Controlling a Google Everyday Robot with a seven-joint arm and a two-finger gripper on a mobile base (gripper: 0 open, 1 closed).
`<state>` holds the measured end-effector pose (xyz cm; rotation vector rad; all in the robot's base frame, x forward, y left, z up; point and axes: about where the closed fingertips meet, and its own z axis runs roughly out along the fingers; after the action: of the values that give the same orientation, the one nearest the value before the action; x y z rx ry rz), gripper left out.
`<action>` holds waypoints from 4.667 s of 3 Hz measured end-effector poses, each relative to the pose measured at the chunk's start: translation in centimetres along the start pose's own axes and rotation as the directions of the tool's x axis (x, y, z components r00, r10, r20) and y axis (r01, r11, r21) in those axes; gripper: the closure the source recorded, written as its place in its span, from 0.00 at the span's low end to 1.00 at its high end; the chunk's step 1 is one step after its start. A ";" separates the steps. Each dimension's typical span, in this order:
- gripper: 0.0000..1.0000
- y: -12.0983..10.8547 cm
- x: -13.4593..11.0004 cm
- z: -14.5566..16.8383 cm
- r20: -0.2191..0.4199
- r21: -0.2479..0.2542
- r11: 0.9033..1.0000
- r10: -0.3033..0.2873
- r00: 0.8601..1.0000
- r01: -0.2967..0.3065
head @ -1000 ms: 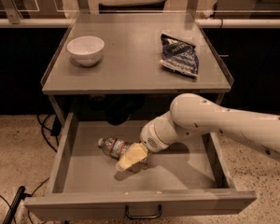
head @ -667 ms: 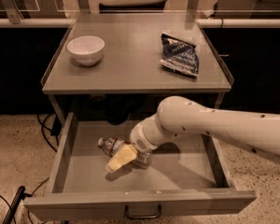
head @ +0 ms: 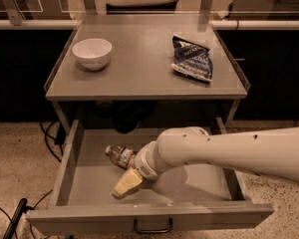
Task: Pick water bottle from top drawer and place on counter
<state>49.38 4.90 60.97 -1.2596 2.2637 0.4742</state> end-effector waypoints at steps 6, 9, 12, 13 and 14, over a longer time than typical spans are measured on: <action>1.00 0.0 0.0 0.0 0.000 0.000 1.000 0.000 1.000 0.000; 1.00 -2.5 -3.1 -5.0 0.091 -0.145 0.989 -0.022 0.996 0.035; 1.00 0.9 -7.5 -16.6 0.063 -0.191 0.965 -0.169 0.984 0.178; 1.00 -0.8 -9.4 -20.2 0.023 -0.144 0.969 -0.200 0.980 0.201; 1.00 -4.6 -11.6 -22.7 -0.018 -0.095 0.976 -0.196 0.980 0.194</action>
Offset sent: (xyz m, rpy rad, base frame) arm 0.0000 0.0000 0.0000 0.0000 0.0000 0.0000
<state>52.67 -1.36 85.91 -1.5259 2.1331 0.4967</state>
